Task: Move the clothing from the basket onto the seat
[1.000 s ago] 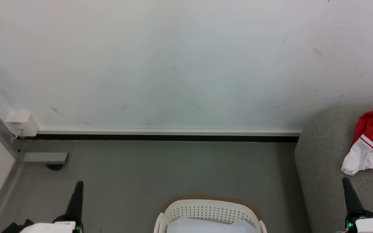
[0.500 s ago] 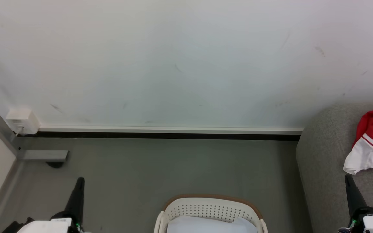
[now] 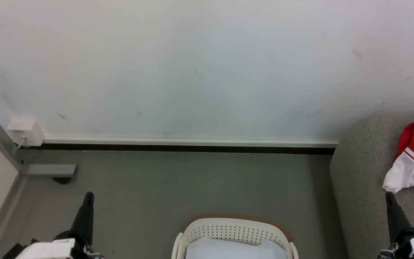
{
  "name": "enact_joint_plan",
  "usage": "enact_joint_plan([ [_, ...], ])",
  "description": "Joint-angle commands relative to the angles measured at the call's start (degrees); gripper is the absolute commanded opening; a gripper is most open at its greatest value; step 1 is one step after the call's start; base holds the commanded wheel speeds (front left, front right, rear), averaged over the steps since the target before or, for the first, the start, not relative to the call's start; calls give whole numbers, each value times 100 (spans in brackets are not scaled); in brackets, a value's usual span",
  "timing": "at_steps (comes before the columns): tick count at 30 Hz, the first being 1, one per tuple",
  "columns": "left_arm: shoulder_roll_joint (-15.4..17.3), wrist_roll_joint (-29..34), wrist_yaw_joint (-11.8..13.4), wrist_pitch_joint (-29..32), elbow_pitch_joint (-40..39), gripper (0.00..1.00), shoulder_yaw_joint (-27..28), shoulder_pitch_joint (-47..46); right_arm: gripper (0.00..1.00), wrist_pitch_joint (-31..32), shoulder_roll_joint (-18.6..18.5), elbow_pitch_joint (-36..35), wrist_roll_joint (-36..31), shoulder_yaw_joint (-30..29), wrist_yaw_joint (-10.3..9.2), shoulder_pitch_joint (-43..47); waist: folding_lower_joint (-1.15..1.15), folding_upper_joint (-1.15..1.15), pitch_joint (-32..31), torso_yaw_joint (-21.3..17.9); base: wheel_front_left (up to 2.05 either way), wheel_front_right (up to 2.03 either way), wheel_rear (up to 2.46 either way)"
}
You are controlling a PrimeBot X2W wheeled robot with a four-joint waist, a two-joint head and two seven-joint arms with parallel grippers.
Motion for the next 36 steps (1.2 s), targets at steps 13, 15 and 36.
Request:
enact_joint_plan([
  [13, 11, -144, -33, 41, -17, 0, 19, -56, 0, 38, 8, -29, 102, -46, -14, -74, 0, 0, 8, 4, 0, 0, 0],
  [15, 11, -144, -33, 41, -17, 0, 19, -56, 0, 40, 9, -29, 100, -47, -14, -74, 0, 0, 8, 4, 0, 0, 0],
  [36, 11, -145, -33, 40, -18, 0, 17, -56, 0, 50, 15, -28, 88, -56, -14, -75, 0, 0, 8, 4, 0, 0, 0],
])
